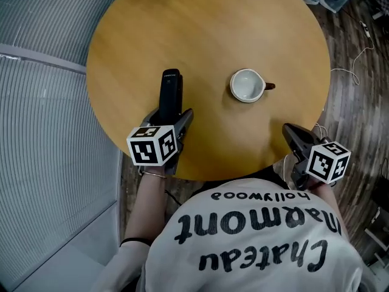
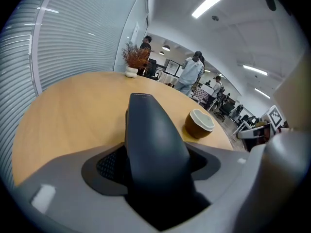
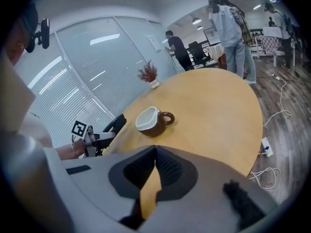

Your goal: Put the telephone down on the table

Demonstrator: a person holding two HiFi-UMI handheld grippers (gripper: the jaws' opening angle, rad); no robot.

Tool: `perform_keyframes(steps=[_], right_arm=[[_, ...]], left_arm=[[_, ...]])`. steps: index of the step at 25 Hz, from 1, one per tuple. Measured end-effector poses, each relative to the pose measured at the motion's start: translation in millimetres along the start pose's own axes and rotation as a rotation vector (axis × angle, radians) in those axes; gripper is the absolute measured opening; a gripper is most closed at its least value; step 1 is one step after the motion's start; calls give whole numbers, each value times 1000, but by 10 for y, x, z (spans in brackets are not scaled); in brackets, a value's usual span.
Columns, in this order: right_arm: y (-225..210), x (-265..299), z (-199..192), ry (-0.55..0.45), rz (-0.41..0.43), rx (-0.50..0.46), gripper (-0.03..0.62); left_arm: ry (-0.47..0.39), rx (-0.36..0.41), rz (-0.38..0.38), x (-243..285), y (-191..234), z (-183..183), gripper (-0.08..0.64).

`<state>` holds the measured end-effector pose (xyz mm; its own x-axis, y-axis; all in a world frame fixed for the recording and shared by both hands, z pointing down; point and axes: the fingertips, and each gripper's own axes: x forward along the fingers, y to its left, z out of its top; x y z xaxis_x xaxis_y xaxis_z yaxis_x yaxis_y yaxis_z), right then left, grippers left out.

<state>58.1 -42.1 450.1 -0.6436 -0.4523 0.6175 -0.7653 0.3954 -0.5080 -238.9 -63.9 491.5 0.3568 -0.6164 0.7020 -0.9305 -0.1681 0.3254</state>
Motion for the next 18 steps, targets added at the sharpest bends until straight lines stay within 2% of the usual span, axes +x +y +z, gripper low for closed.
perform_keyframes(steps=[3, 6, 15, 18], right_arm=[[24, -95, -114, 4, -31, -37, 14], [46, -180, -114, 14, -62, -60, 14], [87, -212, 68, -76, -3, 98, 14], [112, -207, 119, -85, 1, 93, 14]], left_arm=[[26, 3, -3, 45, 61, -137, 357], [37, -17, -32, 49, 79, -102, 356], [74, -53, -54, 133, 130, -152, 356], [91, -63, -62, 138, 141, -199, 357]])
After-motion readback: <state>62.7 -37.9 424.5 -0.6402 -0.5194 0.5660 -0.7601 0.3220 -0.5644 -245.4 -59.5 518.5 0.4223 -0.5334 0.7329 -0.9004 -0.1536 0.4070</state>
